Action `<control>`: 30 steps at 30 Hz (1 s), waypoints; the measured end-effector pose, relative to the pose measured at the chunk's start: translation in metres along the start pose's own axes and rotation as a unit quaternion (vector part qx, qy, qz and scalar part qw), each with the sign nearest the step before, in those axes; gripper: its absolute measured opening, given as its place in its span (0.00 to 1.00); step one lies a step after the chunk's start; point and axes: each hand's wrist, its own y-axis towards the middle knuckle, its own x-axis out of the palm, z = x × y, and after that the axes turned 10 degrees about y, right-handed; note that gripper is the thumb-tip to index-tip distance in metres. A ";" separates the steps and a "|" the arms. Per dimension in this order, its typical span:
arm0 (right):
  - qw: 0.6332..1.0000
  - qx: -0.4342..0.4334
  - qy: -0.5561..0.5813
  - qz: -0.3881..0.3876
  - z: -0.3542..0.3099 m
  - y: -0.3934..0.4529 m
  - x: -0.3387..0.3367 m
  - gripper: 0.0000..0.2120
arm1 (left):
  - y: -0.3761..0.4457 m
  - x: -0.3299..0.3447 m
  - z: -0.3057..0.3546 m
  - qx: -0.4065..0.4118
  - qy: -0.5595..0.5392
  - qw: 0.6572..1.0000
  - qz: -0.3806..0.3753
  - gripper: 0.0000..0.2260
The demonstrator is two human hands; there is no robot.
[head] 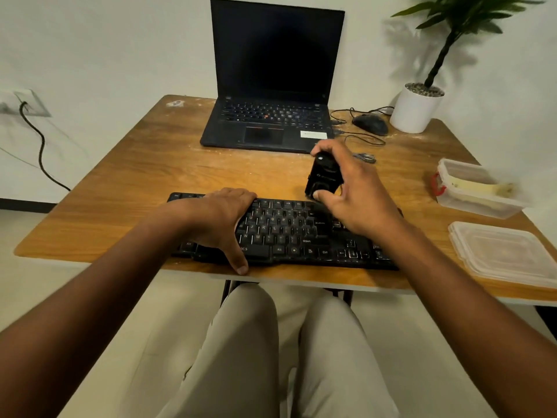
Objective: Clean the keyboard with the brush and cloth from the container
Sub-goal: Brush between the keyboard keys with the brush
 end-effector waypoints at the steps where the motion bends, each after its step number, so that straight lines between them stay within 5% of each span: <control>1: 1.000 -0.009 -0.018 -0.004 0.005 0.001 0.006 0.32 | 0.000 0.000 0.000 -0.001 0.002 1.000 -0.001 0.67; 8: 0.995 -0.061 -0.065 -0.038 -0.003 -0.046 0.013 0.29 | -0.001 -0.001 0.002 -0.001 0.005 1.000 -0.003 0.66; 12: 0.997 -0.021 -0.033 -0.065 -0.016 -0.081 0.000 0.30 | -0.001 -0.001 0.003 -0.003 0.005 1.000 -0.003 0.66; 21: 0.964 0.116 0.134 0.196 0.009 -0.050 -0.042 0.33 | 0.003 -0.016 0.050 0.051 0.013 0.999 0.012 0.65; 30: 0.955 0.199 0.106 0.192 0.032 0.005 0.005 0.31 | 0.033 -0.015 0.080 0.069 0.025 0.997 0.035 0.60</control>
